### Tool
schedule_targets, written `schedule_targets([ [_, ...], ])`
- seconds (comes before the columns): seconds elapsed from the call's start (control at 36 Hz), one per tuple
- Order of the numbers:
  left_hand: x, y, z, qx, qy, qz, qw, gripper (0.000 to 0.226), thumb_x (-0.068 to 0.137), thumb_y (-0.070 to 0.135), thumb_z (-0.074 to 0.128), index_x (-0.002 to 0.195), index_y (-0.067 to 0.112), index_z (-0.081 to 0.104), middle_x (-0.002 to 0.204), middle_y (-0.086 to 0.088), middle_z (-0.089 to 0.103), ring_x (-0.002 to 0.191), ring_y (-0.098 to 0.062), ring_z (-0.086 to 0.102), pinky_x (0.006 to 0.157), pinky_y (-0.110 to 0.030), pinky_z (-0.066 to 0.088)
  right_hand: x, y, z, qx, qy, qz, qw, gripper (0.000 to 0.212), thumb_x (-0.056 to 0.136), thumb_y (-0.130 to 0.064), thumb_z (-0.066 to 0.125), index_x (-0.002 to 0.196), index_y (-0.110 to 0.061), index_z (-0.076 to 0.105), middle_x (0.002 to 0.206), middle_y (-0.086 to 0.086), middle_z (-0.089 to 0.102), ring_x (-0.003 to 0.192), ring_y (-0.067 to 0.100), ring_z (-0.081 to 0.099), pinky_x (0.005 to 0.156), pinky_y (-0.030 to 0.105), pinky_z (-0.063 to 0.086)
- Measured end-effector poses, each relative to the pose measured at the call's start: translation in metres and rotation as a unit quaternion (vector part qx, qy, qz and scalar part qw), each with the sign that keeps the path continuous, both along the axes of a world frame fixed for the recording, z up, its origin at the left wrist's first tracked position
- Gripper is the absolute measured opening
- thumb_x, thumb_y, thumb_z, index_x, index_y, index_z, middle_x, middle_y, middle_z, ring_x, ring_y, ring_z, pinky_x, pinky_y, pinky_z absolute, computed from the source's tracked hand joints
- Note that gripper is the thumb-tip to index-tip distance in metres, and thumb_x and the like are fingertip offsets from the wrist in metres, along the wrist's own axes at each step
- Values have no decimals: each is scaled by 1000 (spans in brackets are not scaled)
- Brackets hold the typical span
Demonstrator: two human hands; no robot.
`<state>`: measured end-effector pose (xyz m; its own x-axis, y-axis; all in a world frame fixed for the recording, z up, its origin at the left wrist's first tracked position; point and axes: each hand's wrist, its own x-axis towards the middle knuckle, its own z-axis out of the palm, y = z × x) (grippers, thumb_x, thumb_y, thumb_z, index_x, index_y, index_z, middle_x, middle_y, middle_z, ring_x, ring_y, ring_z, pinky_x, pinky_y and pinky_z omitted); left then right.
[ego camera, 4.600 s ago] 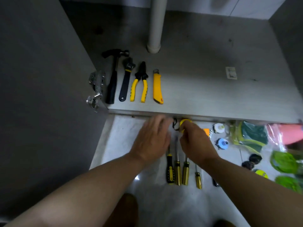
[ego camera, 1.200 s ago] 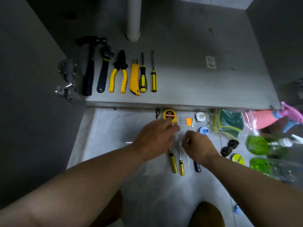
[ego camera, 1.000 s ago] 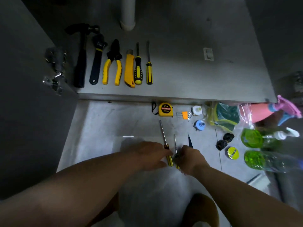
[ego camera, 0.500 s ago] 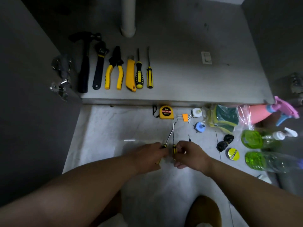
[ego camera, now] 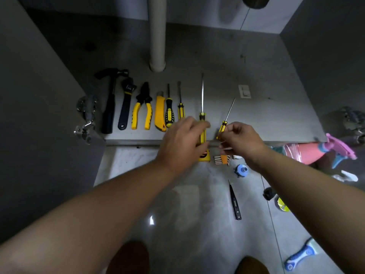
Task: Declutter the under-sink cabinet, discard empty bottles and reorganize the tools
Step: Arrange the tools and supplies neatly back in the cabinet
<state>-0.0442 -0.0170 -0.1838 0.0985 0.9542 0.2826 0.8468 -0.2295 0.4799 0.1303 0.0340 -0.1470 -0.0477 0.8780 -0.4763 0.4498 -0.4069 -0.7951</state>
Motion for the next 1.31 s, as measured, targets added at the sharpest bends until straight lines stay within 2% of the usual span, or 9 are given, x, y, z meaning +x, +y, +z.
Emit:
schedule_targets([
  [0.22,-18,65,3,-43,111,24,993,45,85,49,69,125,29,64,112,-5,65,115,-29,55,97,-43,41,-23,46,-24,59,-190,51,979,12,85,-19,69,89,-8,66,88,11,71,86,29,69,82,41,60],
  [0.33,-21,73,-7,-66,163,12,984,45,84,54,65,123,32,64,113,-3,64,116,-28,50,97,-43,39,-37,57,-31,83,-240,67,965,14,88,-24,70,83,-16,60,93,8,67,88,24,63,72,28,46],
  [0.47,-22,71,-16,-49,201,4,978,43,87,57,62,121,33,69,112,0,63,116,-27,45,93,-44,34,-43,58,-40,97,-273,74,954,22,89,-28,70,98,-9,64,99,10,68,93,27,65,76,32,52],
  [0.67,-22,62,-20,-29,178,11,983,53,81,56,69,127,31,65,115,-1,50,116,-28,43,95,-42,35,-43,51,-48,146,-269,71,949,19,90,-29,68,101,-15,59,101,6,65,90,25,61,75,35,50],
  [0.75,-25,60,-19,-36,172,11,984,58,81,54,70,133,29,62,123,0,53,122,-29,42,99,-42,34,-45,48,-50,156,-256,69,952,20,90,-28,68,103,-17,59,103,6,65,92,25,61,81,40,55],
  [0.92,-28,60,-21,-37,167,13,985,54,85,51,70,135,31,62,120,4,56,121,-26,42,98,-40,33,-52,46,-50,160,-253,72,952,19,90,-31,67,102,-18,59,101,5,65,89,23,61,74,34,51],
  [1.06,-27,62,-23,-53,167,10,984,69,85,55,68,145,26,52,123,0,59,122,-28,42,100,-43,35,-57,44,-52,169,-255,65,950,20,90,-31,66,102,-17,59,100,5,65,88,23,61,70,31,45],
  [1.17,-31,60,-28,-43,141,22,989,65,88,48,68,146,25,52,126,3,58,122,-26,42,98,-39,33,-57,41,-52,173,-250,65,950,20,93,-29,64,106,-14,59,104,7,65,94,26,62,79,38,53],
  [1.31,-31,62,-28,-47,129,31,990,69,81,61,68,141,28,56,133,5,58,129,-25,41,100,-39,33,-57,40,-53,181,-249,62,949,20,93,-28,63,107,-14,59,104,6,65,93,24,61,78,36,52],
])
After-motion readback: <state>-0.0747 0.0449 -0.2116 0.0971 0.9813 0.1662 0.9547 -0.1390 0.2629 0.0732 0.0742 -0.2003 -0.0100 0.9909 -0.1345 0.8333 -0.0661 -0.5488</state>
